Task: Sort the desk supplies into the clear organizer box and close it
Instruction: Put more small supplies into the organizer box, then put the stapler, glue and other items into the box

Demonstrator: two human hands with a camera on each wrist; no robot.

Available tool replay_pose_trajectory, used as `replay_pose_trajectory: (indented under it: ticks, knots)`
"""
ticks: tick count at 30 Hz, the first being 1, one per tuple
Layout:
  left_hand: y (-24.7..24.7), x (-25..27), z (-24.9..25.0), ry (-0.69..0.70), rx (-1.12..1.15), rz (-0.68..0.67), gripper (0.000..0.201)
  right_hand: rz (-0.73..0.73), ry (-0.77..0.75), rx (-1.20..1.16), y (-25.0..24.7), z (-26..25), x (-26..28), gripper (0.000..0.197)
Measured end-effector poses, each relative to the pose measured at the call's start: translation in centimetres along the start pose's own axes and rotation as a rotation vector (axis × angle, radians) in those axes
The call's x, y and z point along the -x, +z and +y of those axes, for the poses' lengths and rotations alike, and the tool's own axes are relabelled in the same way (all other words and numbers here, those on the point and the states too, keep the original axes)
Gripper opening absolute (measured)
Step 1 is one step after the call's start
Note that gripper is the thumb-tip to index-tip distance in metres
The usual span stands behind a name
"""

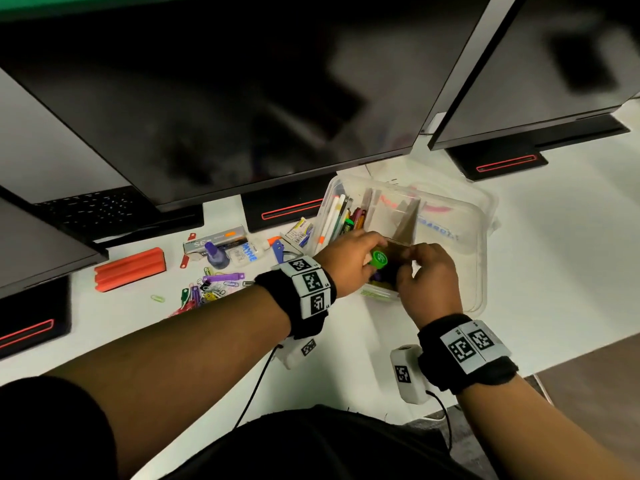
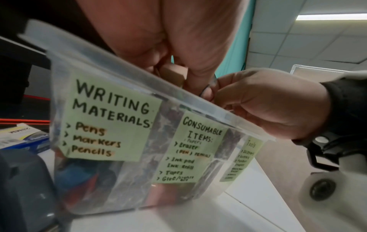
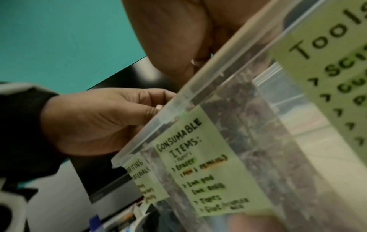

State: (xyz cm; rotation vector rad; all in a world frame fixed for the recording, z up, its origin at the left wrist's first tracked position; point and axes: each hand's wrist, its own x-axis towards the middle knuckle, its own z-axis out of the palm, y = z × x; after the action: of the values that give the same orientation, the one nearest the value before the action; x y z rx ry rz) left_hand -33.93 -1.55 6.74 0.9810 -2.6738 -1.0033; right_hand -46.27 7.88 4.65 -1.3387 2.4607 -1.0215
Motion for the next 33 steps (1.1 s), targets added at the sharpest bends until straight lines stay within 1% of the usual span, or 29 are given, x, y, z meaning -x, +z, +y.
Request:
replay_pose_trajectory:
  ticks: [2, 3, 6, 11, 16, 17, 19, 21, 23, 24, 26, 28, 29, 30, 31, 33]
  knots:
    - [0.1, 0.1, -0.1, 0.010, 0.013, -0.012, 0.045, -0.041, -0.058, 0.142, 0.1, 0.5, 0.3, 0.017]
    - [0.0, 0.3, -0.2, 0.015, 0.033, -0.014, 0.045, -0.067, -0.062, 0.174, 0.0, 0.6, 0.4, 0.017]
    - [-0.3, 0.9, -0.8, 0.044, 0.046, -0.009, 0.039, -0.112, -0.039, 0.190, -0.2, 0.4, 0.5, 0.018]
    - [-0.9, 2.6, -3.5, 0.112, -0.069, 0.061, 0.023, -0.183, 0.033, 0.229, -0.3, -0.1, 0.5, 0.023]
    - [-1.9, 5.3, -6.1, 0.198, -0.184, 0.129, 0.020, -0.210, 0.049, 0.260, 0.0, -0.5, 0.2, 0.025]
    - [-2.2, 5.9, -6.7, 0.188, -0.195, 0.145, 0.020, -0.206, 0.048, 0.255, 0.1, -0.6, 0.2, 0.024]
    - [-3.1, 7.0, -7.9, 0.121, -0.185, 0.176, 0.021, -0.154, 0.017, 0.235, 0.1, -0.7, 0.2, 0.024]
    - [-4.1, 8.2, -9.7, 0.015, -0.185, 0.201, 0.021, -0.058, -0.070, 0.186, 0.3, -1.4, 0.5, 0.024]
    - [-5.2, 9.6, -11.9, -0.097, -0.197, 0.196, 0.021, -0.018, -0.205, 0.096, 0.8, -3.1, 1.2, 0.027]
    - [-5.5, 10.3, -13.1, -0.150, -0.199, 0.183, 0.022, -0.043, -0.291, 0.054, 1.1, -4.2, 1.7, 0.028]
    - [-6.0, 11.7, -15.2, -0.244, -0.206, 0.150, 0.021, -0.196, -0.452, 0.038, 2.5, -6.2, 2.9, 0.024]
    - [-6.2, 12.9, -16.9, -0.320, -0.220, 0.132, 0.021, -0.365, -0.572, 0.119, 4.6, -7.5, 3.9, 0.013]
    - [-6.3, 13.4, -17.4, -0.348, -0.227, 0.126, 0.022, -0.446, -0.600, 0.157, 5.7, -7.8, 4.4, 0.012]
    - [-6.4, 14.0, -18.0, -0.373, -0.238, 0.119, 0.022, -0.536, -0.602, 0.192, 6.9, -8.0, 4.7, 0.019]
    - [-6.4, 14.4, -18.4, -0.402, -0.250, 0.112, 0.022, -0.606, -0.583, 0.241, 8.0, -7.9, 4.9, 0.029]
    - [-6.6, 15.2, -19.5, -0.481, -0.276, 0.089, 0.023, -0.715, -0.526, 0.365, 9.9, -8.1, 5.0, 0.051]
